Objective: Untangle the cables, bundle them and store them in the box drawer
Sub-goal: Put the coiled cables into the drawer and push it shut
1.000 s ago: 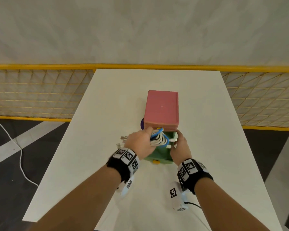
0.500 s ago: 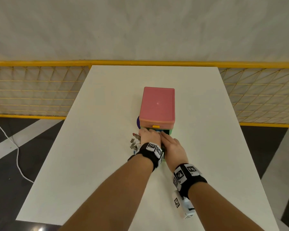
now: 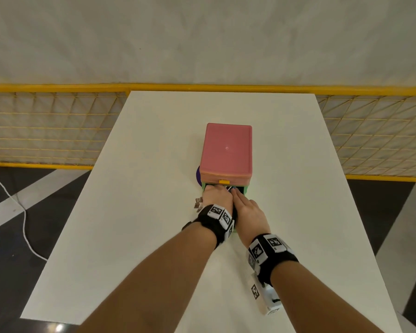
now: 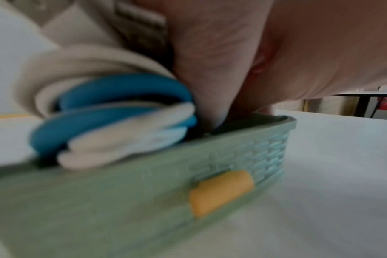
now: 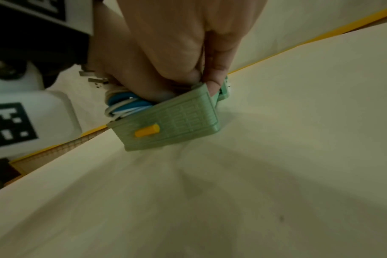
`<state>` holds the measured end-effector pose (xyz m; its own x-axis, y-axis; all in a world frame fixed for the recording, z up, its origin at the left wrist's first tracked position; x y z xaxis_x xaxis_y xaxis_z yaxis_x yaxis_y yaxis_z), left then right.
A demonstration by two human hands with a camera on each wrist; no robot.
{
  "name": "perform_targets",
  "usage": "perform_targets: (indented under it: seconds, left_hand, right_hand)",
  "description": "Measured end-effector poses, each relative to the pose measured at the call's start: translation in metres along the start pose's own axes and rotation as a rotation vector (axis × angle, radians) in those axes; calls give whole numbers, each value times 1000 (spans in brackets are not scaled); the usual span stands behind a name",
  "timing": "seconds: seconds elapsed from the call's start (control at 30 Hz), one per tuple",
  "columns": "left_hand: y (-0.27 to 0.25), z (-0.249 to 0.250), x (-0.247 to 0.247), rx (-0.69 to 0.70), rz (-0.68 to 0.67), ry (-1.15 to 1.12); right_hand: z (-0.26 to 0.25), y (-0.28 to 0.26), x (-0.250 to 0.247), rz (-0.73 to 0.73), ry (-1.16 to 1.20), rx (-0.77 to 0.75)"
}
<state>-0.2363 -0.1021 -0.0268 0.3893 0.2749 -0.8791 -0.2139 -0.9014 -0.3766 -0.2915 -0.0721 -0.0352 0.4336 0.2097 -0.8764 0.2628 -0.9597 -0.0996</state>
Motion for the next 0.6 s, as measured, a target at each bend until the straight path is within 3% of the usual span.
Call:
perform_targets:
  seconds: [0.13, 0.27, 0.33, 0.43, 0.53, 0.6]
  left_hand:
    - [-6, -17, 4, -70, 1, -179]
    - [-9, -15, 19, -172, 32, -155]
    - [-14, -9, 30, -225, -58, -204]
    - [-13, -14, 28, -239, -84, -322]
    - [-9, -16, 26, -147, 81, -407]
    - [-9, -22, 31, -154, 112, -417]
  right_hand:
    - [-3, 7, 4, -111, -94, 3]
    - [-4, 6, 5, -132, -130, 14]
    - [-5, 2, 4, -125, -131, 22]
    - [-8, 0, 2, -129, -136, 15]
    - [-8, -1, 5, -137, -138, 17]
    - [-8, -1, 5, -140, -135, 21]
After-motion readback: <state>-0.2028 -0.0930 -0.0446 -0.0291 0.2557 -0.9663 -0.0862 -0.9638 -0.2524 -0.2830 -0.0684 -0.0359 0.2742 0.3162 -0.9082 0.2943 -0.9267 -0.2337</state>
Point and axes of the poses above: each hand's wrist, its own y-axis towards the middle knuckle, its own x-axis out of the palm, z = x × y, the point moved 9 cm from there along y, towards the middle knuckle, and after that the axes turned 2 degrees about z, right-handed, at the moved point
